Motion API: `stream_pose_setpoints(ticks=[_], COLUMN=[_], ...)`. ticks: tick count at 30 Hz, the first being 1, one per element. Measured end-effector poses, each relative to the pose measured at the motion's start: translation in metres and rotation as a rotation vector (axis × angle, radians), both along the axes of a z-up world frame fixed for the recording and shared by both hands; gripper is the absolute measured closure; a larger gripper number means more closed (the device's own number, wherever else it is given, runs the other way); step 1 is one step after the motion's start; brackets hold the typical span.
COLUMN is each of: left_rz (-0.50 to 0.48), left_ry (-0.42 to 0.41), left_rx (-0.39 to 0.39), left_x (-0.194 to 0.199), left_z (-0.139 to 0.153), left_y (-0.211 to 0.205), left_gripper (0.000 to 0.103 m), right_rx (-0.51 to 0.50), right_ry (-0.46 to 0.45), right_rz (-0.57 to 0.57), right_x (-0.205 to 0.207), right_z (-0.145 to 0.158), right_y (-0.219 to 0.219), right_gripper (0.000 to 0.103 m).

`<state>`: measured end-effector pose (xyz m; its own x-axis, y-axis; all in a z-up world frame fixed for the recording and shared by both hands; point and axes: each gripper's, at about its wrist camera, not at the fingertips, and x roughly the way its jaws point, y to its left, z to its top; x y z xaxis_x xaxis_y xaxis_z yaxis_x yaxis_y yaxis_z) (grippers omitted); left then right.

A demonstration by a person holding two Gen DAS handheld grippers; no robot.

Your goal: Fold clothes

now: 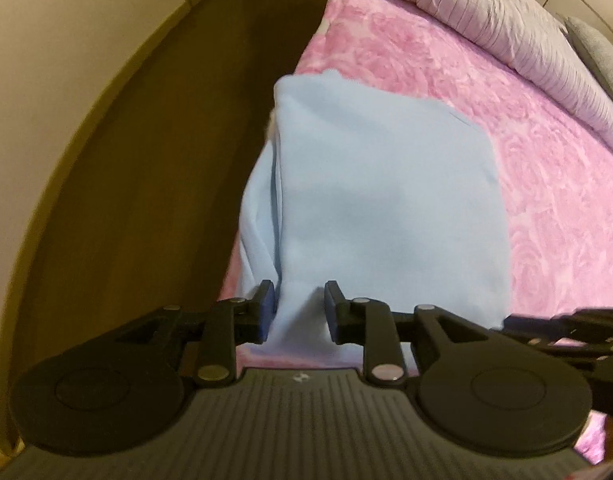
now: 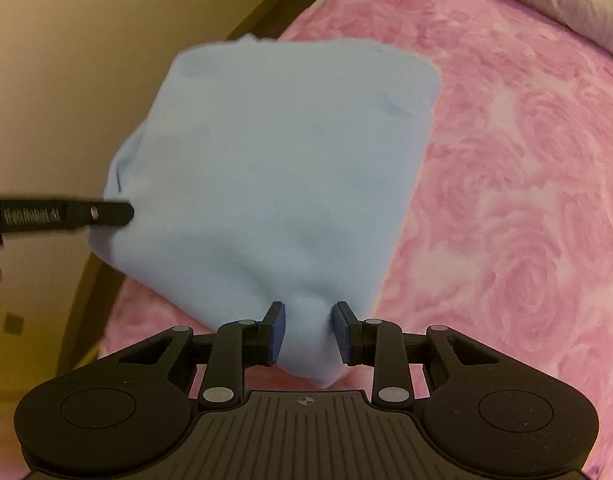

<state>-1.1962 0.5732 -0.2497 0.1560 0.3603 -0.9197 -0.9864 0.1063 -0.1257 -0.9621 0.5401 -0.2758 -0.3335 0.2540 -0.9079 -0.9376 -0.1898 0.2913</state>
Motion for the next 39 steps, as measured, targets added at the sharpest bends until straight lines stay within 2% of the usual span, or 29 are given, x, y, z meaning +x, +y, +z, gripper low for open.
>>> stream_pose_setpoints(ticks=[2, 15, 21, 26, 34, 36, 39], left_rz=[0.006, 0.035, 0.051, 0.062, 0.062, 0.054, 0.054], left_ry=[0.006, 0.047, 0.035, 0.024, 0.123, 0.123, 0.11], left_rx=[0.014, 0.104, 0.15, 0.173, 0.244, 0.258, 0.265], left_x=[0.002, 0.02, 0.032, 0.043, 0.069, 0.074, 0.076], left_z=[0.011, 0.083, 0.118, 0.142, 0.172, 0.177, 0.183], left_y=[-0.009, -0.07, -0.101, -0.126, -0.156, -0.161, -0.165], left_gripper=[0.079, 0.077, 0.074, 0.071, 0.071, 0.071, 0.071], right_rx=[0.033, 0.096, 0.148, 0.233, 0.375, 0.384, 0.369], right_ry=[0.025, 0.115, 0.047, -0.035, -0.189, -0.169, -0.052], right_rz=[-0.007, -0.044, -0.082, -0.036, 0.024, 0.013, -0.011], right_x=[0.003, 0.012, 0.02, 0.017, 0.007, 0.01, 0.022], right_z=[0.012, 0.079, 0.115, 0.147, 0.182, 0.187, 0.192], right_y=[-0.007, -0.057, -0.075, -0.093, -0.121, -0.126, -0.129], right_gripper=[0.072, 0.072, 0.072, 0.072, 0.072, 0.072, 0.072])
